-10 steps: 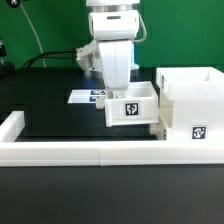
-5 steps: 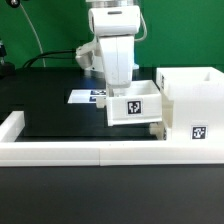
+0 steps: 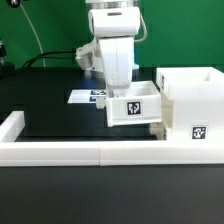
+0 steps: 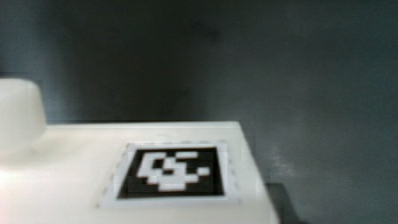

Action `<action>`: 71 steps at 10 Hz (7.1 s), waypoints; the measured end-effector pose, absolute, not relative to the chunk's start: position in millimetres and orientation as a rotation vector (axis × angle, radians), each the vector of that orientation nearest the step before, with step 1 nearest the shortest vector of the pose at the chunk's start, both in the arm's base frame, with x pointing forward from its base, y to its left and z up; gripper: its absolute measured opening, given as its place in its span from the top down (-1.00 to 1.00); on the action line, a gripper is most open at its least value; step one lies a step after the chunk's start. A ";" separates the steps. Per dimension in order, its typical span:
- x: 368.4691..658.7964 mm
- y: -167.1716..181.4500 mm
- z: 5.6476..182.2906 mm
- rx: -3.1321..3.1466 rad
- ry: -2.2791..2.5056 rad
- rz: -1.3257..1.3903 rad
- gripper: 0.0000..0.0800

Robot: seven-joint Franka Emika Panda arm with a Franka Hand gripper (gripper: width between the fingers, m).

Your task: Assemble drawer

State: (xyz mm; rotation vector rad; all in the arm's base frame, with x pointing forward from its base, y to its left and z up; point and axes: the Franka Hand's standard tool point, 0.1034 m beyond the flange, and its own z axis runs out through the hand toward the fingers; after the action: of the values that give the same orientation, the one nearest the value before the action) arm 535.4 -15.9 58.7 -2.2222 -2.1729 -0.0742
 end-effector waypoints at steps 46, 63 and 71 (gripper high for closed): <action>542.3 11.2 65.4 -2.251 -2.165 -0.037 -0.42; 539.8 -53.0 53.6 -2.138 -2.100 -0.209 -0.62; 540.6 2.9 49.7 -2.214 -1.970 -0.184 -0.62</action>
Offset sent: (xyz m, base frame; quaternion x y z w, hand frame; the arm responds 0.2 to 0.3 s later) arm -0.0006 0.0060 0.0012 -0.0238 0.0110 -0.0237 0.9994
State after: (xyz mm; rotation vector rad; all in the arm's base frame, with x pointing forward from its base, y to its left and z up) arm 540.6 2.9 49.7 -2.2140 -1.9704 -0.1836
